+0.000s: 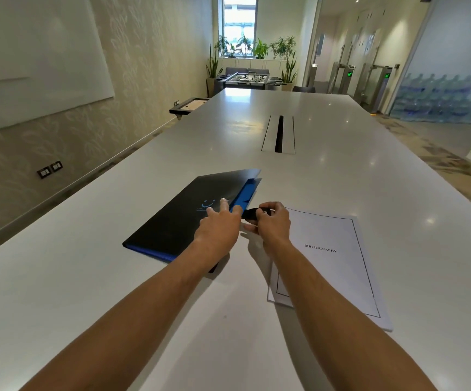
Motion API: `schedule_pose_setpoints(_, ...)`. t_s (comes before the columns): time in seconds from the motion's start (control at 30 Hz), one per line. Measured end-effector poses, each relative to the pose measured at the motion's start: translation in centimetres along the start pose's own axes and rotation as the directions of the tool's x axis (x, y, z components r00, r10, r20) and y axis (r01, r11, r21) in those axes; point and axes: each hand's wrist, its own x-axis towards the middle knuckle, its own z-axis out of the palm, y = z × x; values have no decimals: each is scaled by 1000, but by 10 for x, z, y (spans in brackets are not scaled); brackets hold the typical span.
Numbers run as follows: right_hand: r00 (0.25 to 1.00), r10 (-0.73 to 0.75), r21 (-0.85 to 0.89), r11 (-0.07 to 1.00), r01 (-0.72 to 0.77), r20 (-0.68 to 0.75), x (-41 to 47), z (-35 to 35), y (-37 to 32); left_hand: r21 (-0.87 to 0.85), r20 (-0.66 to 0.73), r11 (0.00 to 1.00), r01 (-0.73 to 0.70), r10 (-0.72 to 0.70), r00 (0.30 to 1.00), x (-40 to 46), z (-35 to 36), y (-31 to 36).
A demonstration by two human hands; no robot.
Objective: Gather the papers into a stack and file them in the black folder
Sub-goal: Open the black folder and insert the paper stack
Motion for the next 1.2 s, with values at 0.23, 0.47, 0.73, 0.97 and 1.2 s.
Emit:
schedule_pose_setpoints(0.23, 1000, -13, 16, 1000, 12, 17, -3, -4, -3, 17, -51, 996, 86, -85, 995, -1, -16, -14)
schedule_pose_setpoints(0.47, 992, -119, -55, 991, 122, 43, -9, -5, -5, 43, -32, 987, 153, -152, 988, 0, -18, -24)
schedule_pose_setpoints(0.73, 991, -124, -41, 991, 126, 49, -11, -9, -8, 26, -88, 990, 141, -138, 987, 2, -28, -33)
schedule_pose_setpoints(0.97, 989, -134, -27, 990, 136, 69, -12, -10, -11, 110, -103, 985, 133, -122, 987, -1, -33, -34)
schedule_pose_setpoints(1.2, 988, -141, -26, 989, 143, 68, -11, -11, -10, 114, -146, 975, 191, -173, 974, -5, -40, -33)
